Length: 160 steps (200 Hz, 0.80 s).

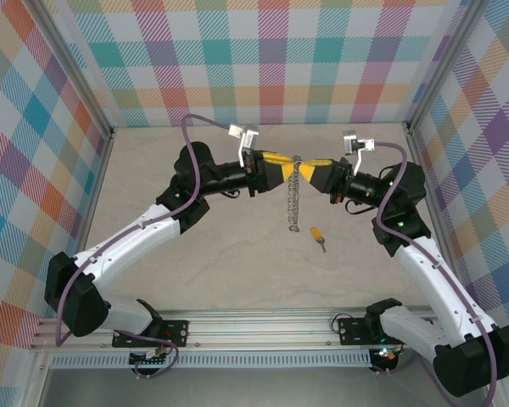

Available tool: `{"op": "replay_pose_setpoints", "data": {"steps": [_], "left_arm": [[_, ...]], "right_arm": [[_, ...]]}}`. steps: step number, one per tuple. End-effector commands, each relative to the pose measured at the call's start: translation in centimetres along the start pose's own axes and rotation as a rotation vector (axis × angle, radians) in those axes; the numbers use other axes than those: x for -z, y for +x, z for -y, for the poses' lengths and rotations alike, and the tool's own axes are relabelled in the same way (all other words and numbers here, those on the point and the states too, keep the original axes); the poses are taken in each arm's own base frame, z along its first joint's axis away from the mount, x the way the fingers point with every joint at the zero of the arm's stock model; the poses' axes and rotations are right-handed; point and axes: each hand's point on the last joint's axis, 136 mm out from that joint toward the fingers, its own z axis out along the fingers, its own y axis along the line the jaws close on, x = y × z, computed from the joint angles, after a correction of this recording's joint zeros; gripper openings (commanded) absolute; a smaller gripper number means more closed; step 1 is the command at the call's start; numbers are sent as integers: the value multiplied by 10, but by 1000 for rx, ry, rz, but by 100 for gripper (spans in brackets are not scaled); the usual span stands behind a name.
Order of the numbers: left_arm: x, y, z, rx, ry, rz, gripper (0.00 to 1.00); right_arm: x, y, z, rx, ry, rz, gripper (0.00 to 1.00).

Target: Put the keys on the keyring

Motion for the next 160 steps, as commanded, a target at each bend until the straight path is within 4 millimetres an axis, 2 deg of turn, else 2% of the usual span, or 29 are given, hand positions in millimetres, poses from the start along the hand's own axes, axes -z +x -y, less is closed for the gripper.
{"op": "replay_pose_setpoints", "data": {"steps": [1,27,38,66,86,125,160], "left_arm": [[-5,-10,23,-44,69,27,42],[-5,-11,23,-45,63,32,49],[-5,-10,22,-44,56,33,55],[-3,-10,18,-48,37,42,58],[-1,-10,15,-49,11,52,67],[2,-11,10,-52,-28,68,76],[8,-13,5,-59,-75,85,81]], "right_arm": [[-2,0,-6,26,-29,-1,0],[-2,1,-5,25,-25,1,0],[-1,1,-3,23,-18,3,0],[0,1,-3,27,-6,5,0],[0,1,-3,28,-2,6,0],[2,1,-2,31,12,11,0],[3,1,-1,29,26,14,0]]}}
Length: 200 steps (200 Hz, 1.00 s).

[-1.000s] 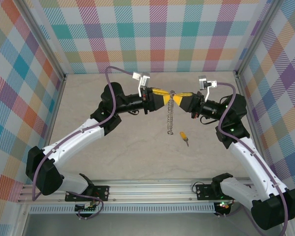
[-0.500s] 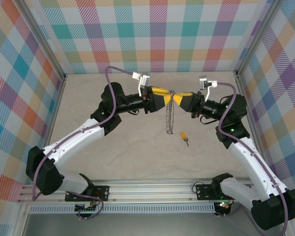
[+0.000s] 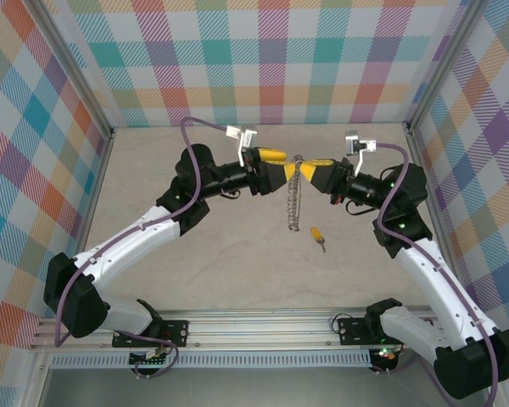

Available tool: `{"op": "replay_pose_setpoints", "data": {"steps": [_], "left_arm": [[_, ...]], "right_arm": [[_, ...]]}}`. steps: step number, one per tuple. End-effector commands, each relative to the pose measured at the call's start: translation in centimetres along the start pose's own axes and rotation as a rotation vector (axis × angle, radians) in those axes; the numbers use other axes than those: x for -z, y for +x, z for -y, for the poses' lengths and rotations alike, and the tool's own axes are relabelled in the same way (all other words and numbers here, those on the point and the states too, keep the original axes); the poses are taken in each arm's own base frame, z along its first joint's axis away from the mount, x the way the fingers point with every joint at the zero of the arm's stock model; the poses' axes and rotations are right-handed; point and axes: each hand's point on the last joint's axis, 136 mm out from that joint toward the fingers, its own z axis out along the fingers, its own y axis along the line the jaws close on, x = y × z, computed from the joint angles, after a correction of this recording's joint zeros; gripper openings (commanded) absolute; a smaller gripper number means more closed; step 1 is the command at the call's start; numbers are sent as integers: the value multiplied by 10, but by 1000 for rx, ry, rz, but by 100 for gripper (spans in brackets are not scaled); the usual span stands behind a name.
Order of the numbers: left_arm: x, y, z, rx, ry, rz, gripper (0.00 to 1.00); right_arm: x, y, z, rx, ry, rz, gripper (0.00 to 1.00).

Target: Put the keys on the keyring

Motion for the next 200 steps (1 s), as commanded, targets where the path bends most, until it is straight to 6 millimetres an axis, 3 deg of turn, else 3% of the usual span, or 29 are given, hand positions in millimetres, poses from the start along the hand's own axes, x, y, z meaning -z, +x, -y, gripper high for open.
{"op": "replay_pose_setpoints", "data": {"steps": [1,66,81,97,116,138,200], "left_arm": [[7,-10,20,-57,18,42,81],[18,-14,-3,-47,-140,85,83],[18,-15,4,-54,-99,92,83],[13,-13,16,-58,-26,64,77],[6,-9,27,-47,57,22,58],[1,-6,34,-42,103,-1,49],[-3,-4,40,-44,129,-11,48]], "right_arm": [[1,3,0,17,7,-1,0],[4,2,1,19,31,12,0],[3,2,0,18,29,10,0],[3,2,1,12,27,7,0],[1,2,1,6,19,3,0],[1,1,1,4,17,4,0],[0,1,1,4,14,2,0]]}}
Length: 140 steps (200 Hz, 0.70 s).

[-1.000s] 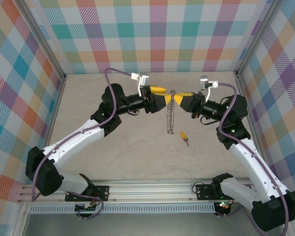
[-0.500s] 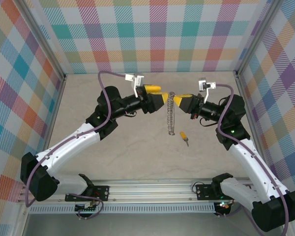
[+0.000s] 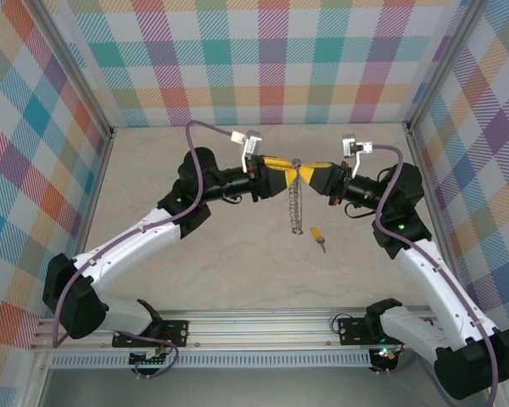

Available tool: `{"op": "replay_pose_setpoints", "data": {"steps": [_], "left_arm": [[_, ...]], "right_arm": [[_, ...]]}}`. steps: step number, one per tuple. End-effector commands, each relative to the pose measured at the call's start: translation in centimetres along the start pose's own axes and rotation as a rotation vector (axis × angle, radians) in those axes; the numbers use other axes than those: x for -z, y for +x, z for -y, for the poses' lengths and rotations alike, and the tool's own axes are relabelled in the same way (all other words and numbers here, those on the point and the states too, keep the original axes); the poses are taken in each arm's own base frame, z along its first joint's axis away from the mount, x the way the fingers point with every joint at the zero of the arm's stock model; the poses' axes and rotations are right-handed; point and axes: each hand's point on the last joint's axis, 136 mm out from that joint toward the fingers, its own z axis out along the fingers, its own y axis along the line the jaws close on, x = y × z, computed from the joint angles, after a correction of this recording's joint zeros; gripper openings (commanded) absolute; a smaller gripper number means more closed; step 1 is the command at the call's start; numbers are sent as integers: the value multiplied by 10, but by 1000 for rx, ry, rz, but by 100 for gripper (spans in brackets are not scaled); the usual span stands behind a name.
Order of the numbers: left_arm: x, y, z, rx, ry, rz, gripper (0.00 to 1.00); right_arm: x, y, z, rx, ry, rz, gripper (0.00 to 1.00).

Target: Put the keys on the keyring

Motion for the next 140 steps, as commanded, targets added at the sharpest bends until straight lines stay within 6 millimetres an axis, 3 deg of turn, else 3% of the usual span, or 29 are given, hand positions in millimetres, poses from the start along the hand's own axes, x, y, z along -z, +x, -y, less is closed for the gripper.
{"op": "replay_pose_setpoints", "data": {"steps": [1,61,97,140], "left_arm": [[-2,-19,28,-50,83,39,48],[-8,-22,29,-55,96,44,47],[-11,-20,29,-51,106,34,36],[-10,-16,28,-46,100,29,31]], "right_arm": [[0,-9,-13,43,-37,20,0],[-1,-7,-12,38,-42,12,0],[-1,-6,-11,40,-40,12,0],[-1,-7,-9,41,-28,17,0]]}}
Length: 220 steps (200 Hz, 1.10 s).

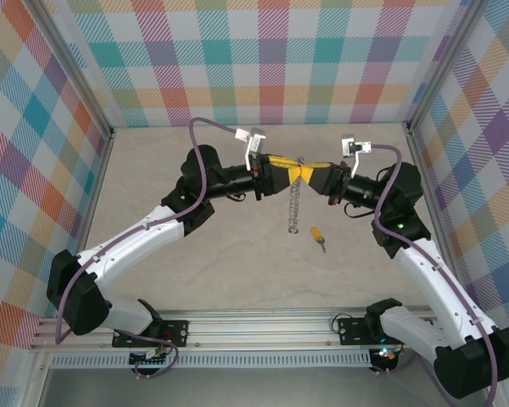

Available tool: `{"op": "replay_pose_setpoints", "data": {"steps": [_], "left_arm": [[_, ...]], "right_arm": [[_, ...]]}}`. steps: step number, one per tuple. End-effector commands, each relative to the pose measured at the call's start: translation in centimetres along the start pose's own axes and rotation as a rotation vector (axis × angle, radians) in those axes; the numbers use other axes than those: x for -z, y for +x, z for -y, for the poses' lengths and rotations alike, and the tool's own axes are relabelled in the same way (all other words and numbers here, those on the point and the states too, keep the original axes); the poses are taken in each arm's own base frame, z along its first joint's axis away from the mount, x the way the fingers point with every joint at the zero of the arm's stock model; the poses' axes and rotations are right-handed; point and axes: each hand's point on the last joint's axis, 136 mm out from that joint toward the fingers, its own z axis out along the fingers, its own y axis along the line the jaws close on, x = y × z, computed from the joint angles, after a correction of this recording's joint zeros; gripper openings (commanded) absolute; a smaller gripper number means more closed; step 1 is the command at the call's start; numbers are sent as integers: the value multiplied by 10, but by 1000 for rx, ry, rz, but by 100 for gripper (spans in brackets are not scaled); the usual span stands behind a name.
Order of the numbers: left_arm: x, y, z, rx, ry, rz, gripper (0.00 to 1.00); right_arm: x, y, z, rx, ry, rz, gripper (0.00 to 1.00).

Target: Put the keys on the keyring

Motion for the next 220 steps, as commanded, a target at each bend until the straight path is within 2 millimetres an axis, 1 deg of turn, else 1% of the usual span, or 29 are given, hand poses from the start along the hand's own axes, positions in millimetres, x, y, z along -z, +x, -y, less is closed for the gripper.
{"op": "replay_pose_setpoints", "data": {"steps": [1,20,49,70,79,98,108,130,164,199,220], "left_arm": [[-2,-11,20,-37,59,26,31],[0,-8,18,-34,49,25,29],[1,-8,17,-35,42,28,19],[1,-7,17,-37,42,27,8],[1,-7,17,-39,40,26,0],[2,-8,17,-57,32,20,0],[3,-6,17,-71,18,3,0],[5,-4,20,-127,6,-51,0],[9,4,29,-217,14,-168,0],[11,10,38,-270,52,-266,0],[11,13,43,-280,83,-306,0]], "right_arm": [[1,-8,-11,47,-29,22,0],[0,-8,-9,45,-25,22,0],[-1,-8,-7,40,-21,23,0],[-1,-7,-7,39,-20,23,0],[-1,-7,-7,37,-19,22,0],[0,-6,-5,34,-6,12,0],[3,-8,-2,30,23,12,15],[15,-10,-3,37,50,14,25],[25,-3,-15,50,52,-38,28],[29,7,-32,84,1,-117,32],[29,8,-40,101,-31,-156,34]]}}
